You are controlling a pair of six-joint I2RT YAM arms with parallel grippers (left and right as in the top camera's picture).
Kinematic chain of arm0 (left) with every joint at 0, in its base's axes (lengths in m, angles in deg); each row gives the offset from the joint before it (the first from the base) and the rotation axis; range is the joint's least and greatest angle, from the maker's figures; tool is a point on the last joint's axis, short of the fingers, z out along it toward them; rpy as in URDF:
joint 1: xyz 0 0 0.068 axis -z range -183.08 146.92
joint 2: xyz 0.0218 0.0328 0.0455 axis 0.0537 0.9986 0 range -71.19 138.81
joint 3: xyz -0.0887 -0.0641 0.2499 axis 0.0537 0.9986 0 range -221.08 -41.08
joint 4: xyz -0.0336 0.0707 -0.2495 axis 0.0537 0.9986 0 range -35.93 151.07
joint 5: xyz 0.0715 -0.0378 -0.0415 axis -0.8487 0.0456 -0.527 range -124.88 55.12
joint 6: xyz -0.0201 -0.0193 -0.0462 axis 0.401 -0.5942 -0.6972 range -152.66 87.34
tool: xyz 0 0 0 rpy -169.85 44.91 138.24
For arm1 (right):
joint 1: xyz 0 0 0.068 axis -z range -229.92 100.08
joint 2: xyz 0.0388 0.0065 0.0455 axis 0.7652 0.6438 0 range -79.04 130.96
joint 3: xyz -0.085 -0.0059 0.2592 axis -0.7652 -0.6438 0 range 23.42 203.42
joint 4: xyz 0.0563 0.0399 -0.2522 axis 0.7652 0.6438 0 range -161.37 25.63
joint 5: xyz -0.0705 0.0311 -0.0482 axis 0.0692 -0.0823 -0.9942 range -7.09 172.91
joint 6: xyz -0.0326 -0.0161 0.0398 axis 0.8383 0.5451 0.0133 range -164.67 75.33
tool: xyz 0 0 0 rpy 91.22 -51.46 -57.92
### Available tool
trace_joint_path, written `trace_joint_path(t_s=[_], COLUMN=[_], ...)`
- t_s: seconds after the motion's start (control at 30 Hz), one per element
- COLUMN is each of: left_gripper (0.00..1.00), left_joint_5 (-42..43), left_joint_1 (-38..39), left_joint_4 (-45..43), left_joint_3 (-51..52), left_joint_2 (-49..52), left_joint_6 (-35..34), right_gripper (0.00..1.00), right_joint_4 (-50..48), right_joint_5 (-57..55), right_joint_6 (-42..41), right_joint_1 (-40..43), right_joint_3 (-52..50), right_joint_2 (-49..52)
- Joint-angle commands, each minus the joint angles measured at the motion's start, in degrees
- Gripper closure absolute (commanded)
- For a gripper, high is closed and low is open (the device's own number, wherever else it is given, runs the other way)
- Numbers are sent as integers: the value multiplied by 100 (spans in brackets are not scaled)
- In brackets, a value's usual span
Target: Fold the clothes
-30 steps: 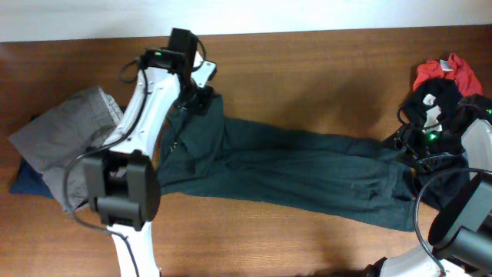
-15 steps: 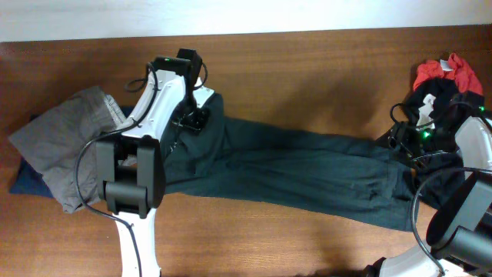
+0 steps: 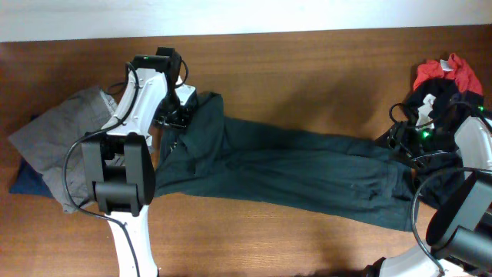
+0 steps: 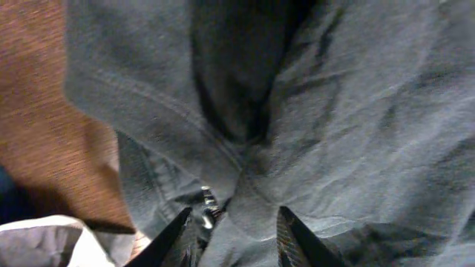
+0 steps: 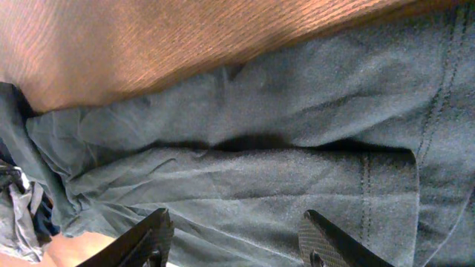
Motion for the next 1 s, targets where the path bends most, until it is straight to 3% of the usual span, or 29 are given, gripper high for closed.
trace_joint_path(t_s=[0.0, 0.13, 0.37, 0.47, 0.57, 0.97], left_gripper=[62, 58, 59, 85, 99, 99], left_joint_5=[258, 258, 529, 535, 516, 518], left_joint_1=[22, 7, 7, 7, 7, 7], left_joint_4=[-4, -17, -11, 131, 444, 1799], left_joint_3=[7, 7, 7, -2, -142, -614], left_joint_2=[105, 219, 391, 385, 330, -525], left_joint_6=[90, 92, 221, 219, 214, 81], right_gripper=[40, 41, 41, 41, 41, 40], right_joint_4=[4, 24, 24, 28, 26, 22], right_joint_5=[98, 98, 98, 98, 98, 96], right_joint_6=[79, 81, 81, 81, 81, 81], right_joint_1=[-48, -46, -46, -46, -46, -46], right_joint_3=[48, 48, 48, 48, 48, 48], right_joint_2=[-155, -155, -155, -155, -155, -155])
